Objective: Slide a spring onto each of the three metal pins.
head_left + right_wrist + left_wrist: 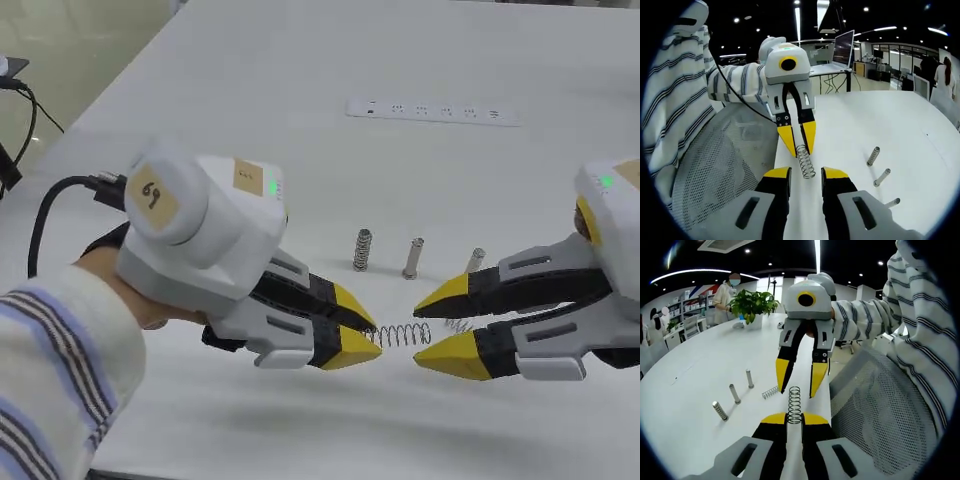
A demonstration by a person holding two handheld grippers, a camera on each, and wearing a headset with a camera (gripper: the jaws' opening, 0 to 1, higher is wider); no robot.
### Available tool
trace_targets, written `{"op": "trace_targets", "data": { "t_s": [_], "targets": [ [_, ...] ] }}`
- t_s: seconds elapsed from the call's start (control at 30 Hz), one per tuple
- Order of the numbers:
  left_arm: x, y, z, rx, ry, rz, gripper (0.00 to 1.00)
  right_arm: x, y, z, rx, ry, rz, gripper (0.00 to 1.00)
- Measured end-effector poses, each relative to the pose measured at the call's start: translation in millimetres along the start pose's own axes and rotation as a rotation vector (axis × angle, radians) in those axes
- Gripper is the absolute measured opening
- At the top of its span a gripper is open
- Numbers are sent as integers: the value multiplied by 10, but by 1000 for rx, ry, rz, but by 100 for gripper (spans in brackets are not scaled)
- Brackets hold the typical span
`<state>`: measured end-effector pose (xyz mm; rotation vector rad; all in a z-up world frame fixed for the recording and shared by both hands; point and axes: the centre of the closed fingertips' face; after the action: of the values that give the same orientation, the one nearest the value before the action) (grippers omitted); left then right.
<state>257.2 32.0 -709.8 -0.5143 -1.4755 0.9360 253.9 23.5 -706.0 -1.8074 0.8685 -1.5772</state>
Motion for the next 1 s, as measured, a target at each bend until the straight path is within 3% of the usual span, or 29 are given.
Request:
{"op": "trace_targets", "data": {
  "t_s": [0.07, 0.17, 0.5, 0.7, 1.0],
  "targets": [
    [4, -14, 15, -3, 5, 5, 3, -12, 6, -11, 7, -7, -7, 19],
    [8, -20, 21, -4, 9, 8, 3, -31, 0, 4, -10, -11, -10, 9],
    [10, 2, 50, -8, 16, 6, 3, -48, -6, -46, 19, -39, -22, 9],
    [5, 2, 69, -14, 21, 6, 3, -54, 60, -55, 57, -49, -73, 9],
    [-7, 9, 91, -2, 25, 15, 3, -39, 89, -73, 39, -80, -94, 8]
  ]
}}
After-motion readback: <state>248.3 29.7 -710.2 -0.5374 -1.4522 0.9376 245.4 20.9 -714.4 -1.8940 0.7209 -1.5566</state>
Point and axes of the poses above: the centre of the closed fingertips' face, and the gripper's own axes: x roughly backward along the fingers, z roughly to its right, y roughly out of its underside, and after that the axes turned 5 degrees about -z, right-handed
